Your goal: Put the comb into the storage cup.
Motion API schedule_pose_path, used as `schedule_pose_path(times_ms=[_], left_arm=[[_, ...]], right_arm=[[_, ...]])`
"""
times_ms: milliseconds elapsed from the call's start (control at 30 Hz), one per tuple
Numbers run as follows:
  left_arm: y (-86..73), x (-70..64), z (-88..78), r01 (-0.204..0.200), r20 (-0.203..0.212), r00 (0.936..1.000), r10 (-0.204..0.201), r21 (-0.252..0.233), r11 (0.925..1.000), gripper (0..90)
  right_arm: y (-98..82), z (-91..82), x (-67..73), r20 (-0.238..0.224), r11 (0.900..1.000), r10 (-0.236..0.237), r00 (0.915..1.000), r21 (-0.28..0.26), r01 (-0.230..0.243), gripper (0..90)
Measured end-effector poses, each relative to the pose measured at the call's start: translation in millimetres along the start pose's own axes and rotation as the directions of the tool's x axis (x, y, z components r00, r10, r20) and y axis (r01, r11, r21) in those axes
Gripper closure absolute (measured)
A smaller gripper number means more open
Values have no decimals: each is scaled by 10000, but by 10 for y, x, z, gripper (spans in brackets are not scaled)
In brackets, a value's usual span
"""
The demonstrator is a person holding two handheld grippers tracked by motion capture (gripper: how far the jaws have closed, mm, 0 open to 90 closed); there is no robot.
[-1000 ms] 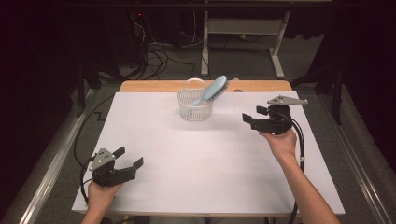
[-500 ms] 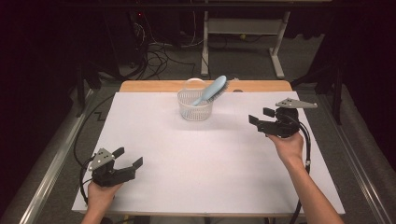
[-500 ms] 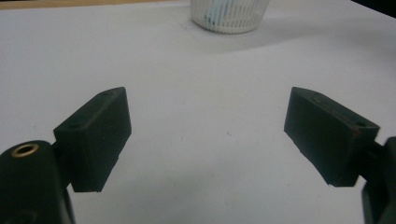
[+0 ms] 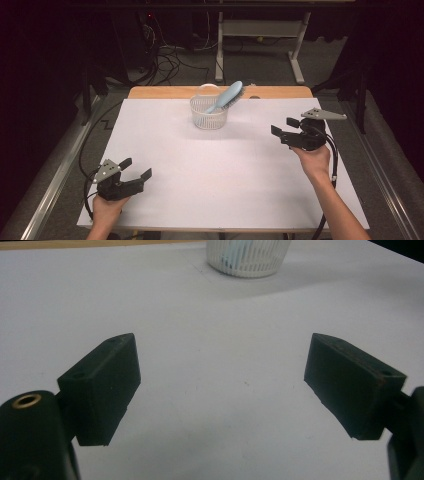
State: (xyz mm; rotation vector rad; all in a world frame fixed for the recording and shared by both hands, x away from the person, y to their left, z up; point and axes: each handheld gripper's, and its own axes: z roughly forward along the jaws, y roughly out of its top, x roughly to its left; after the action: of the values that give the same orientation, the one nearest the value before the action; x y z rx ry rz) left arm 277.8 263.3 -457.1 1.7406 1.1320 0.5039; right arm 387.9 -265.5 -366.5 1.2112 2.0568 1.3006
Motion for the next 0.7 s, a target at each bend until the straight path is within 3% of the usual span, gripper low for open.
schedule_pose_path(times_ms=[700], left_arm=[[1,-1,-2,-2,2,10000,2,-14,10000,143]], right_arm=[[-110,-197,-58,96,9999,66,9999,-144,-65,294]])
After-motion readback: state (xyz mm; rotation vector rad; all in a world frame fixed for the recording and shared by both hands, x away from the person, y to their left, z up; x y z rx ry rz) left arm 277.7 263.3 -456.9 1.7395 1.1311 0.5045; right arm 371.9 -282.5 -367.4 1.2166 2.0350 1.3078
